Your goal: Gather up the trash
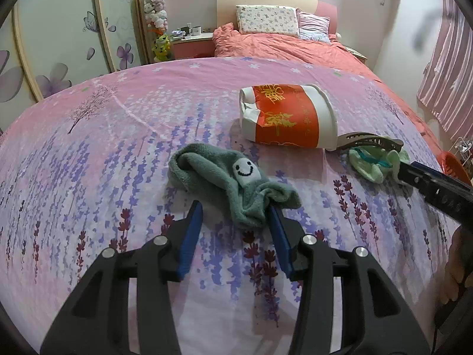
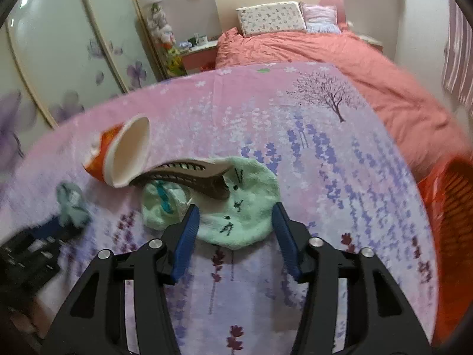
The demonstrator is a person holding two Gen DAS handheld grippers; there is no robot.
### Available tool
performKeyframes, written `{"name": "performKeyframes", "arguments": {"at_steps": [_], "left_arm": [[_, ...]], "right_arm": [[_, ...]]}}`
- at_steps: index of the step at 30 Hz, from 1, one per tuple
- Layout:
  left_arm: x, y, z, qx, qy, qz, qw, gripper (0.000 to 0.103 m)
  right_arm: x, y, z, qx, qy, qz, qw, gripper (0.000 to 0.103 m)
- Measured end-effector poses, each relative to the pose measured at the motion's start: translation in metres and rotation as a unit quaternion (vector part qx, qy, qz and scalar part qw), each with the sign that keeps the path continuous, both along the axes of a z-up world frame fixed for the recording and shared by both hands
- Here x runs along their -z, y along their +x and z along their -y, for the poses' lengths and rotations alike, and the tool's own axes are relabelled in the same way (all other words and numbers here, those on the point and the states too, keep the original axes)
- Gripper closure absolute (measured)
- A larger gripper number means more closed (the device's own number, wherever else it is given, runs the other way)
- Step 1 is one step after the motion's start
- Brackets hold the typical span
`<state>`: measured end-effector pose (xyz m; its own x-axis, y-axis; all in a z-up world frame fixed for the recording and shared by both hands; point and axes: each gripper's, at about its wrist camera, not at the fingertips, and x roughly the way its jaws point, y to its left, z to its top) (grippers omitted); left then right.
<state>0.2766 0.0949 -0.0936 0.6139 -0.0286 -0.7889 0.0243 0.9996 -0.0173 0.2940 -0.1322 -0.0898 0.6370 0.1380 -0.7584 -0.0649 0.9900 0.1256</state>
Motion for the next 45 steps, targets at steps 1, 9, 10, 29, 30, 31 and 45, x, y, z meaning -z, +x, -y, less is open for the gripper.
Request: {"name": "performKeyframes", "arguments": {"at_steps": [1,9,10,29,30,31,45], "left_arm": [[0.0,0.0,0.0,0.0,0.0,0.0,1.0,0.057],[0.0,0.0,0.0,0.0,0.0,0.0,1.0,0.057],[0.0,0.0,0.0,0.0,0.0,0.0,1.0,0.057],[0.0,-0.001,0.001,0.0,0.0,0.0,1.0,0.055],[0.0,-0.001,0.001,0.001,0.001,0.0,1.0,0.055],[0.0,-0.001,0.001,0.001,0.001,0.0,1.0,0.055],[0.0,-0.001,0.001,0.001,0.0,0.0,1.0,0.055]], "right_arm": [[0.0,0.002,-0.001,-0.002,-0.006,0.0,1.0,0.081],[-0.01,-0.003,0.015,0.003,0.043,0.011,0.999,0.07],[-0.012,-0.003,0.015,0.003,0.045,0.016,0.999,0.069],[-0.017,-0.009,-0.017,-0.091,0.052,0.029,0.994,0.07],[-0.019,-0.007,-0.016,-0.086,0.052,0.033,0.994,0.07],[-0.02,-0.004,-0.016,-0.082,0.051,0.034,0.995,0.07],[-0.004,0.028,-0.059,-0.107,-0.034,0.004,0.994,0.048]]}}
